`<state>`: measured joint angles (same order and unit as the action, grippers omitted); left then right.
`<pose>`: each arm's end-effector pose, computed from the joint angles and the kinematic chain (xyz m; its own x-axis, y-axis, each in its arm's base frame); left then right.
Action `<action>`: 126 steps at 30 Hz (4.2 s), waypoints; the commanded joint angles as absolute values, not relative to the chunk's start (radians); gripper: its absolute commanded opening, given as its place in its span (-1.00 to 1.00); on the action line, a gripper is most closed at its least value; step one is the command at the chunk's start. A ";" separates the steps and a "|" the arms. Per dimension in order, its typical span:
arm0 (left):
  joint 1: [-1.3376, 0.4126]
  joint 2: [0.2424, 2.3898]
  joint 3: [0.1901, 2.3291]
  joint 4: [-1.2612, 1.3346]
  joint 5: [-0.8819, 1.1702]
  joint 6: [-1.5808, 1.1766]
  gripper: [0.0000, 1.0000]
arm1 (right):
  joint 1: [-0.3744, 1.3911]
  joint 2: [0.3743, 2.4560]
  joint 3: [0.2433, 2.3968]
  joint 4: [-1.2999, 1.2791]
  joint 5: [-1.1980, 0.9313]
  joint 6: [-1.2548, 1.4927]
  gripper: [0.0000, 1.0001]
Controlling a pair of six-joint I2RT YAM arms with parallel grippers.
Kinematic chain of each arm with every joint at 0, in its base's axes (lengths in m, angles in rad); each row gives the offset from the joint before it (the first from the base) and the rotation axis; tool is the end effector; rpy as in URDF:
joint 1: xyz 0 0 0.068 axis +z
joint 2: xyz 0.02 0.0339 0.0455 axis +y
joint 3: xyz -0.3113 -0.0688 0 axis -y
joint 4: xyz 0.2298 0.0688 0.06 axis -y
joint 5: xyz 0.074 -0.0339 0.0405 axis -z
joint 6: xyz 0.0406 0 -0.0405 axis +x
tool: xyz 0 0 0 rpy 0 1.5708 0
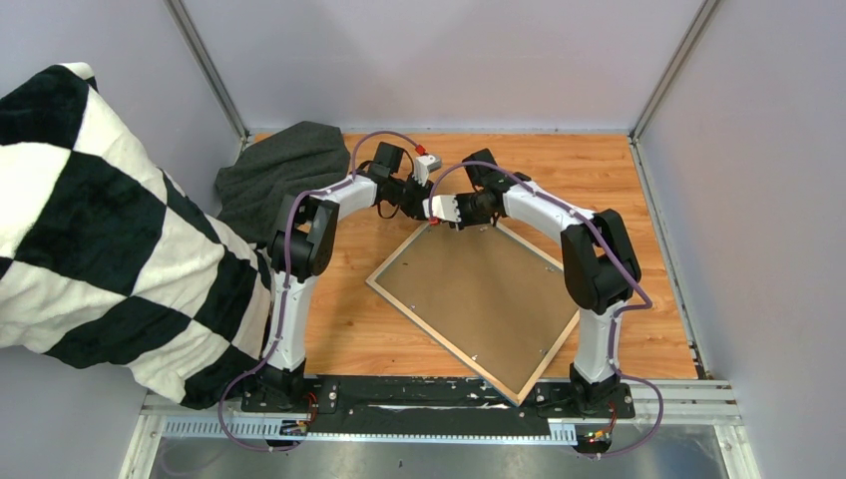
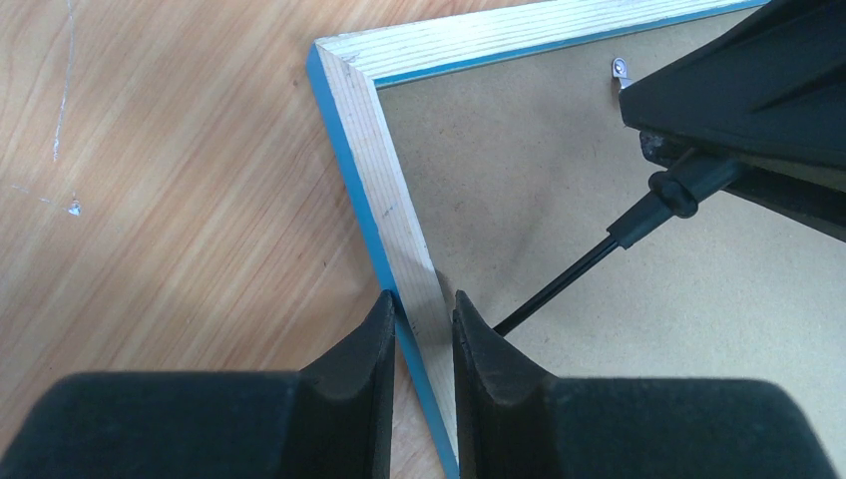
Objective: Take the photo out of the frame
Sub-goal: Release the photo frame item from the photo frame.
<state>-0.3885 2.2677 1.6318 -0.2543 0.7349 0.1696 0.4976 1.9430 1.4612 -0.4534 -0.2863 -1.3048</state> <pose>0.4578 -0.2168 0.1831 -0.5956 0.3791 -0.7082 0.7833 0.4695 -0.4074 0.3739 0.2161 0.2593 0.3980 -0.8371 -0.3753 -0.8414 -0.1700 -0.5130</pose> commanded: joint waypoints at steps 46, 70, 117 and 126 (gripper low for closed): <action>-0.453 2.367 1.580 -0.462 0.800 0.206 -1.00 | 0.542 1.983 1.502 -0.635 -0.472 -1.376 -1.00; -0.453 2.367 1.581 -0.463 0.799 0.209 -1.00 | 0.525 2.126 1.540 -0.674 -0.479 -1.394 -1.00; -0.453 2.366 1.578 -0.461 0.802 0.210 -1.00 | 0.643 1.998 1.488 -0.761 -0.347 -1.615 -1.00; -0.453 2.366 1.578 -0.460 0.802 0.210 -1.00 | 0.615 2.108 1.591 -0.871 -0.427 -1.583 -1.00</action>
